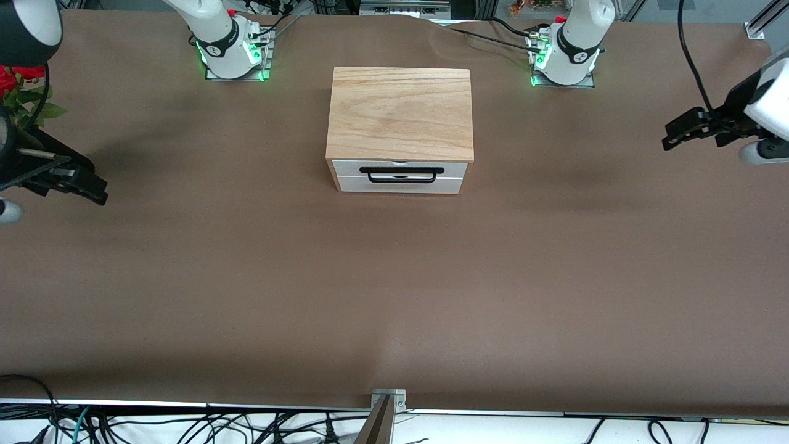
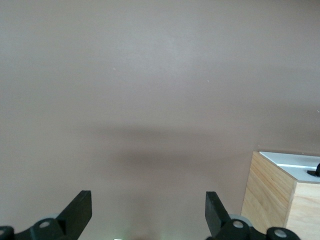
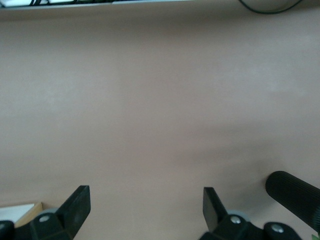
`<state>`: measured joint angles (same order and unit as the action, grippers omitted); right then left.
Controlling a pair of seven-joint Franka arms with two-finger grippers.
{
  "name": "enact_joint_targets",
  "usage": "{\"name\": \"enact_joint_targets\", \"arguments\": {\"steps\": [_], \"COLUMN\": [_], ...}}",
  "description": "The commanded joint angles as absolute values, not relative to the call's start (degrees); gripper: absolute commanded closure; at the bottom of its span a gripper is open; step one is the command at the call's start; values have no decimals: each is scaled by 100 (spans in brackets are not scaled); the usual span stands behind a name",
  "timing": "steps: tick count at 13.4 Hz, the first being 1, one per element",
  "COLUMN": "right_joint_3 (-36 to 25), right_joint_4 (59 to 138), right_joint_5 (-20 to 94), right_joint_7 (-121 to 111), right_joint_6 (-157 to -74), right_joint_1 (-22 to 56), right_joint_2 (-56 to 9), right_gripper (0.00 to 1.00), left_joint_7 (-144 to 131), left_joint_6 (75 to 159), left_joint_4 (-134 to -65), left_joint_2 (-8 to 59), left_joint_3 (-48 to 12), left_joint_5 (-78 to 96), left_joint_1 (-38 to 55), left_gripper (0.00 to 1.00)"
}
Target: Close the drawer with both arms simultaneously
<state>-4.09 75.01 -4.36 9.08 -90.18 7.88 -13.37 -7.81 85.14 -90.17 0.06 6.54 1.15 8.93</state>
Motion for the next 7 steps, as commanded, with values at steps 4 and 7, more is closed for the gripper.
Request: {"name": "enact_joint_targets", "arguments": {"steps": [4,7], "right_joint_3": [167,176], "right_joint_4": [8121,8042], "right_joint_5": [-571,-562], "right_joint_7": [316,343], "right_joint_6": [-9009,-8912], "right_joint_1": [176,255], "right_joint_2": [-879,-1002], "right_gripper": [0,0], "left_joint_7": [-730,-729], "left_joint_6": [8323,8323], "left_joint_4": [-8771,-8771], "left_joint_2": [132,132], "left_joint_3": [606,729], "left_joint_5": [-62,-62], "left_joint_1": [668,633], "left_gripper": [0,0]}}
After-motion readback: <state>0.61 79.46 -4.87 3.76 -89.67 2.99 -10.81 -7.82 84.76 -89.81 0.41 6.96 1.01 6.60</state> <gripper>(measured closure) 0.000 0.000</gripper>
